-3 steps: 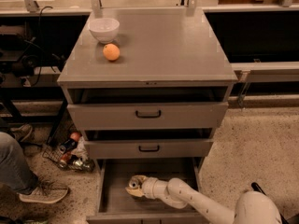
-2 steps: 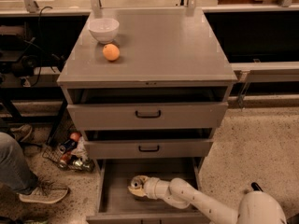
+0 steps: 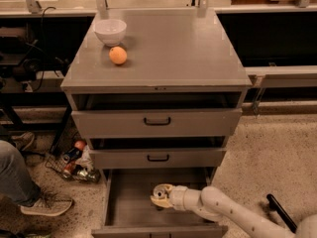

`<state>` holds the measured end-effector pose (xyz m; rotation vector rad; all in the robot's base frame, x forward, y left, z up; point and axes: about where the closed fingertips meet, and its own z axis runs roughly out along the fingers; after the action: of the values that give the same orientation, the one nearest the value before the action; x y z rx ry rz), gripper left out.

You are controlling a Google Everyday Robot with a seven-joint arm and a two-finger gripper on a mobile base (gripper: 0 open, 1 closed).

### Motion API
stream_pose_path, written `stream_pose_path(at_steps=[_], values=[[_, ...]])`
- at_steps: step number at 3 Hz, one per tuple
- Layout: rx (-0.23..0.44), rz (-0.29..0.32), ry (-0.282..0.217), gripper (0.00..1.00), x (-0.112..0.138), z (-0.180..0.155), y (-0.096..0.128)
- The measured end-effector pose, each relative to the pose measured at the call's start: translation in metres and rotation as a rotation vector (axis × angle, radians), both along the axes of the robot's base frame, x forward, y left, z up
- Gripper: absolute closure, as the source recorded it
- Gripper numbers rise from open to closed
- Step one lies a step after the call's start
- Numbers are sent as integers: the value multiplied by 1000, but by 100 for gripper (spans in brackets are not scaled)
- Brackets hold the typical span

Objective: Pick redbull can from bottom drawer and place on counter

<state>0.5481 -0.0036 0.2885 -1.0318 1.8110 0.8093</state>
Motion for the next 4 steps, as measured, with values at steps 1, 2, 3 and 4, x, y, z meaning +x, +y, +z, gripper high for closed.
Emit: stream_pose_path(at_steps=[1, 2, 3, 4], values=[[-1, -10, -61, 100, -8, 63, -55], [-1, -9, -61, 100, -8, 63, -55], [-24, -13, -120, 100, -14, 97, -65], [-109, -31, -280, 100, -32, 187, -91]])
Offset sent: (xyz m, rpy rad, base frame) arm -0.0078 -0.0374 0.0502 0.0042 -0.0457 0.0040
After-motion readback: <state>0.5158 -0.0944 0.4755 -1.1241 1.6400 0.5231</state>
